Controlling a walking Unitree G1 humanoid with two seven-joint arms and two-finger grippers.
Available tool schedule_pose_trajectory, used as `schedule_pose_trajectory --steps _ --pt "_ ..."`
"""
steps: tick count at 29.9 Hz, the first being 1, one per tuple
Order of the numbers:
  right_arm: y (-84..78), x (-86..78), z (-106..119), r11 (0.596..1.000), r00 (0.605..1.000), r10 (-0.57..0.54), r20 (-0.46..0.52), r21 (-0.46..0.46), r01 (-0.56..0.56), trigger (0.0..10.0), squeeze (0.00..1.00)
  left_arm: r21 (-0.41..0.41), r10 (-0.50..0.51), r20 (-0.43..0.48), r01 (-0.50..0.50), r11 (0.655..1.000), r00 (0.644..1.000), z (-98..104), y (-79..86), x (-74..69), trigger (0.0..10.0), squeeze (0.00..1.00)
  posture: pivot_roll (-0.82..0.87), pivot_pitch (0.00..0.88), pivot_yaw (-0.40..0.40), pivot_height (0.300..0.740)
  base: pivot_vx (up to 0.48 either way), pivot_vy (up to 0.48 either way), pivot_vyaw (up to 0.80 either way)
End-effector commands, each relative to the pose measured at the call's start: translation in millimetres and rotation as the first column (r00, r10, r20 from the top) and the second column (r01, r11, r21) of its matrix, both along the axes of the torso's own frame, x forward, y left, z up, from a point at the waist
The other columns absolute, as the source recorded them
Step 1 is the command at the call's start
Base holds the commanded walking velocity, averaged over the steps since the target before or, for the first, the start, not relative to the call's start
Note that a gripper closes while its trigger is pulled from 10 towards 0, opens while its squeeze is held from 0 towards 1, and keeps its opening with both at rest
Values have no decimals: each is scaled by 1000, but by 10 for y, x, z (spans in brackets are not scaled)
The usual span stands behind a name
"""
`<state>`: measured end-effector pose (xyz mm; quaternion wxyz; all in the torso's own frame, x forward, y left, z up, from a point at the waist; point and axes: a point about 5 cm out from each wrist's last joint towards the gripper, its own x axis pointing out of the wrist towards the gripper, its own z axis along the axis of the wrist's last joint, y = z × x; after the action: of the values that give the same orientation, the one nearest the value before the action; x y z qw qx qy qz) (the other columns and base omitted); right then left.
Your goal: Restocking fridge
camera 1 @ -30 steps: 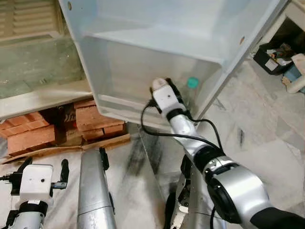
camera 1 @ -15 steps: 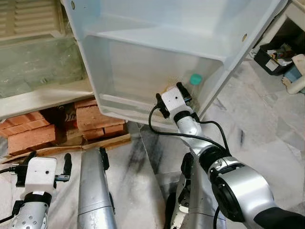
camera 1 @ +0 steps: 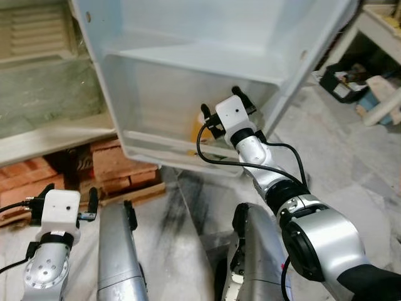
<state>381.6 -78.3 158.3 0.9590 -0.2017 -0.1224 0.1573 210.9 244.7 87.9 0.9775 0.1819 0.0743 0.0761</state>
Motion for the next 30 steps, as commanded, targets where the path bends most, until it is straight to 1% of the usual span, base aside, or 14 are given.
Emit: schedule_pose_trajectory --steps 1,4,9,11,12,14,17,21,23,24,25,27,28,30 --pt "-67 -32 -38 999 1000 13 0 36 -13 10000 1000 -6 -15 -19 15 1000 1000 -70 -27 11 10000 0 190 0 -90 447 0 0 0" --pt "-162 -141 -148 990 1000 16 -3 138 -15 10000 1000 -28 -32 -9 32 999 999 -107 -91 82 10000 0 165 0 -82 447 0 0 0" --pt "-257 -284 -314 979 1000 -11 -29 205 17 10000 1000 -58 -44 0 44 997 999 -131 -163 177 10000 0 149 0 -76 447 0 0 0" --pt "-329 -394 -440 972 998 -32 -58 229 45 10000 980 -76 -52 9 53 996 999 -135 -215 240 10000 0 146 0 -72 447 0 0 0" --pt "-393 -472 -520 962 994 -68 -86 258 88 10000 0 -98 -67 12 68 993 998 -140 -259 272 10000 0 137 0 -61 447 0 0 0" --pt "-513 -602 -676 933 978 -116 -175 317 168 10000 0 -128 -106 18 107 986 994 -156 -352 341 10000 0 125 0 -45 447 0 0 0" --pt "-628 -670 -747 903 954 -185 -238 343 261 10000 0 -149 -151 20 153 977 988 -156 -435 382 10000 0 108 0 -27 447 0 0 0" --pt "-764 -746 -701 876 933 -280 -225 339 344 10000 0 -149 -179 32 182 972 983 -133 -490 418 10000 0 76 0 -7 447 0 0 0" --pt "-790 -768 -687 872 931 -294 -215 339 353 10000 0 -151 -184 33 187 971 982 -138 -495 421 10000 0 65 0 -7 447 0 0 0" --pt "-780 -804 -665 875 948 -252 -196 372 309 10000 0 -152 -189 32 191 970 982 -151 -505 428 10000 0 53 0 -8 447 0 0 0" --pt "-806 -871 -639 896 957 -230 -176 345 278 10000 0 -156 -201 35 205 966 979 -162 -530 465 10000 0 49 0 -8 447 0 0 0" --pt "-823 -892 -649 901 954 -240 -180 324 287 10000 0 -159 -205 37 208 965 978 -164 -535 477 10000 0 48 0 -9 447 0 0 0" --pt "-832 -928 -665 892 950 -223 -220 346 290 10000 0 -161 -207 40 211 964 978 -163 -534 490 10000 0 48 0 -13 447 0 0 0" --pt "-838 -947 -659 888 950 -209 -233 362 284 10000 0 -164 -200 43 205 965 979 -156 -525 503 10000 0 51 0 -13 447 0 0 0"
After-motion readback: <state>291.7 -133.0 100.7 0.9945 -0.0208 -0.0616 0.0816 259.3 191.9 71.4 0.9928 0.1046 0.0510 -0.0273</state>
